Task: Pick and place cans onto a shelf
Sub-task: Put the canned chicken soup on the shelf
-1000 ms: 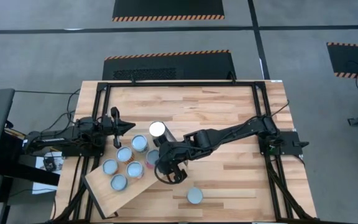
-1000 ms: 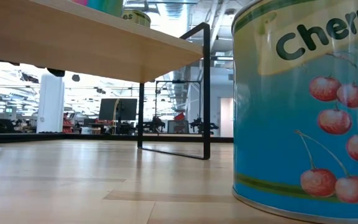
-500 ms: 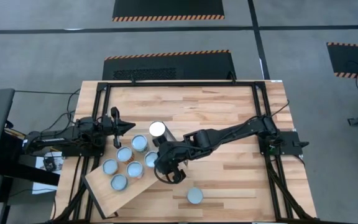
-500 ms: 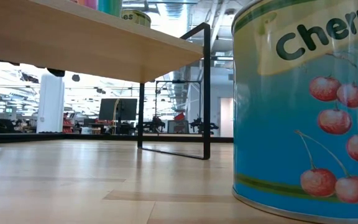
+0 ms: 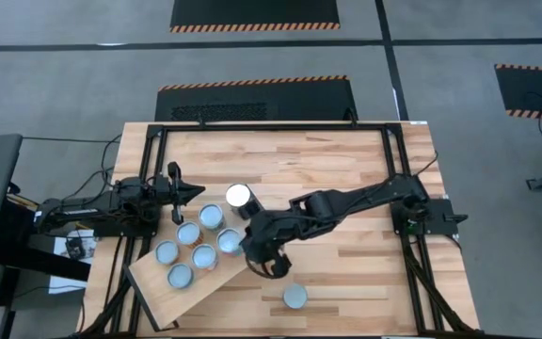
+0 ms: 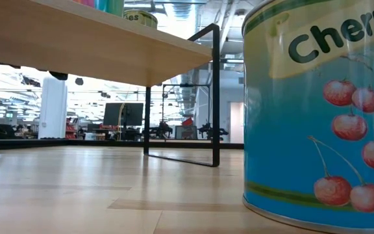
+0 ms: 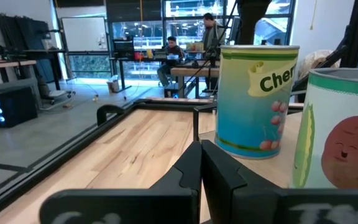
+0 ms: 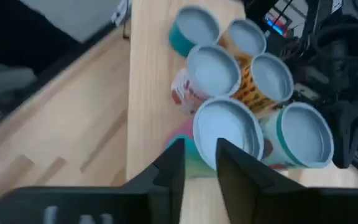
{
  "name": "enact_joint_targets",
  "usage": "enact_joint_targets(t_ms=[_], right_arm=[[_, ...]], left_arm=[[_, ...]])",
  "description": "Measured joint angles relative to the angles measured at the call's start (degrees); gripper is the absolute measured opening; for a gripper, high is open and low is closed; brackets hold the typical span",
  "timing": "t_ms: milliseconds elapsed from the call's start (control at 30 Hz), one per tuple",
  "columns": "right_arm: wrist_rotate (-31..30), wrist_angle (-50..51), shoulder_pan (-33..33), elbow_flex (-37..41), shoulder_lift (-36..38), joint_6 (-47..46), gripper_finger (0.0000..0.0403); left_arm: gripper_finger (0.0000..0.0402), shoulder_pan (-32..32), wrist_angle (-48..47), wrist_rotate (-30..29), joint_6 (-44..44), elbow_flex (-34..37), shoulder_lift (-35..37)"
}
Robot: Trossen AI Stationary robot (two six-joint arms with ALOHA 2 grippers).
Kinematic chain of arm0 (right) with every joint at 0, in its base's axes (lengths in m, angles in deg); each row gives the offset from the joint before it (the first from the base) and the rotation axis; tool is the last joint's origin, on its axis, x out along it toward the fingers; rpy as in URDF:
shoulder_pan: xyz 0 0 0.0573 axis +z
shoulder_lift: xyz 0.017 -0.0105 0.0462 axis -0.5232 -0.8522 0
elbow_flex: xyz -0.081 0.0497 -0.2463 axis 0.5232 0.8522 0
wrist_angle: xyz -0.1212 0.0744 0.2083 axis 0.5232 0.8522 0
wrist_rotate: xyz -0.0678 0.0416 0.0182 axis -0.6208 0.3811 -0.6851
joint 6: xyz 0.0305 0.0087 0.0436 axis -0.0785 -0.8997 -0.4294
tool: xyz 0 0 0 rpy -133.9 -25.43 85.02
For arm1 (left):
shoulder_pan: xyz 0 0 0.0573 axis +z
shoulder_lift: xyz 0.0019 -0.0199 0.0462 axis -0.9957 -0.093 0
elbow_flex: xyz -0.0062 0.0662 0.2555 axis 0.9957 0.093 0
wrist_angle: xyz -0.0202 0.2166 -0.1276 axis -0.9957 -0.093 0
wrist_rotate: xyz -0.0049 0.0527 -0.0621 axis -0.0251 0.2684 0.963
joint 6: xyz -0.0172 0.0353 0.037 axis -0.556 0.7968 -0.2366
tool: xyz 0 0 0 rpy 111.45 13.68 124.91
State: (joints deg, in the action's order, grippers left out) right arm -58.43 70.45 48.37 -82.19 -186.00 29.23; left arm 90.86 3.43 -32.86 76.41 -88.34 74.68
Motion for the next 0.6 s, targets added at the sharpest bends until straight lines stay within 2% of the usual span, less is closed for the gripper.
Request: enact_joint_targets(t_ms=[200,400,600], right_arm=[[1.7,5.9,-1.4,0.7,-0.4,-2.8,0.0013],[3.0,1.8,-2.7,4.4,-0.5,-3.9,0.0024],[3.2,-1.6,-3.3,6.2,-0.4,-3.8,0.0006]], left_arm=[[0.0,0.0,0.0,0.0,0.0,0.0,0.0],[0.0,0.0,0.0,0.0,0.0,0.0,0.0],[0.0,0.0,0.0,0.0,0.0,0.0,0.0]])
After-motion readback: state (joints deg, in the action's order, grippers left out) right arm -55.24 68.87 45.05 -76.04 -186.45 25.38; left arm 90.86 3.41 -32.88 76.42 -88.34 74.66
